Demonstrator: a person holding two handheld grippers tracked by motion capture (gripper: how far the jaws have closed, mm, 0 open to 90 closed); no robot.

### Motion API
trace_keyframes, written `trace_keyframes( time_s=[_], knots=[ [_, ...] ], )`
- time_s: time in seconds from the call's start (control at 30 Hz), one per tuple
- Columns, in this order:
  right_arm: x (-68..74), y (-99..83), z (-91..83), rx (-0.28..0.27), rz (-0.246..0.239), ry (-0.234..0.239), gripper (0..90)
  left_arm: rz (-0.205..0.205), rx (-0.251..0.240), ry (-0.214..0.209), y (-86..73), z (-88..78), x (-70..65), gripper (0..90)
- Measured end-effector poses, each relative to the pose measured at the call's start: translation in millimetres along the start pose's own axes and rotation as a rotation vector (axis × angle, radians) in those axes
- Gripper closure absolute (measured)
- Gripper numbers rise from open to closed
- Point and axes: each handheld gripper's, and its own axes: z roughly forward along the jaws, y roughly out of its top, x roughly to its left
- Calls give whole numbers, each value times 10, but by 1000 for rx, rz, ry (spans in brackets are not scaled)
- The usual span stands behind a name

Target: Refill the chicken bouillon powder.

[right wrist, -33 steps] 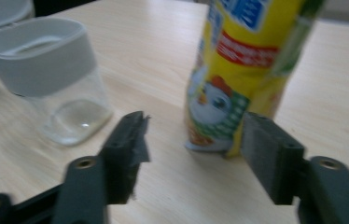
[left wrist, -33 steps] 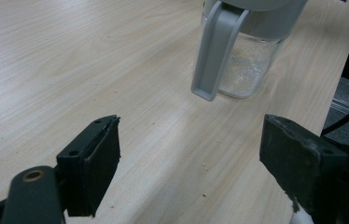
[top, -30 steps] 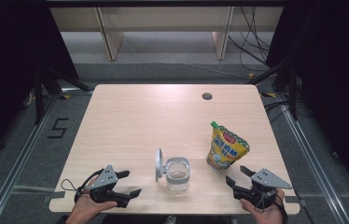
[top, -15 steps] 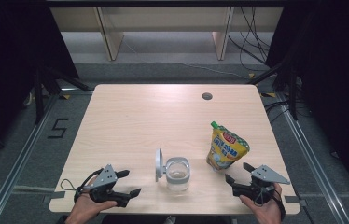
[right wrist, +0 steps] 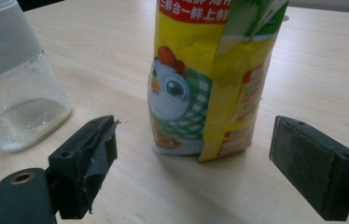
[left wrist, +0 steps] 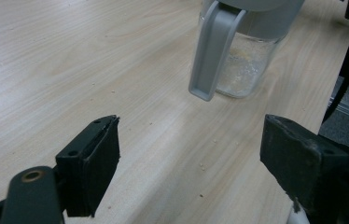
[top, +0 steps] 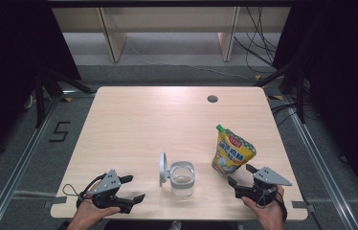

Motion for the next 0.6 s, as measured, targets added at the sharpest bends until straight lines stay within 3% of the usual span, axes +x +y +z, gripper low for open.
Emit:
trace_keyframes(
  time_s=[0.07, 0.13, 0.23, 0.27, 0.3, 0.37, 0.47, 0.5, 0.6],
  knots=[
    [2, 10, 32, -4, 36, 9, 159, 15, 5, -5, -1, 2, 13, 195],
    [-18, 13, 61, -17, 34, 16, 159, 18, 8, 2, -11, 3, 19, 195],
    [-60, 19, 111, -53, -11, 26, 158, 8, -2, 5, -17, 1, 13, 195],
    [-44, 24, 113, -51, 4, 26, 159, 4, 12, 15, -19, -8, 14, 195],
    [-64, 35, 141, -68, -12, 31, 158, -17, -1, 5, -21, 0, -5, 195],
    [-55, 34, 147, -68, -4, 28, 158, -12, 6, 5, -25, 4, -10, 195],
    [-97, 37, 194, -96, -31, 30, 157, 21, 6, 6, -24, 5, -5, 195],
    [-77, 31, 206, -93, 7, 35, 158, 19, 3, 7, -22, 6, -7, 195],
    [-107, 43, 228, -93, -44, 30, 158, 13, 2, 0, -24, 11, -5, 195]
  ],
)
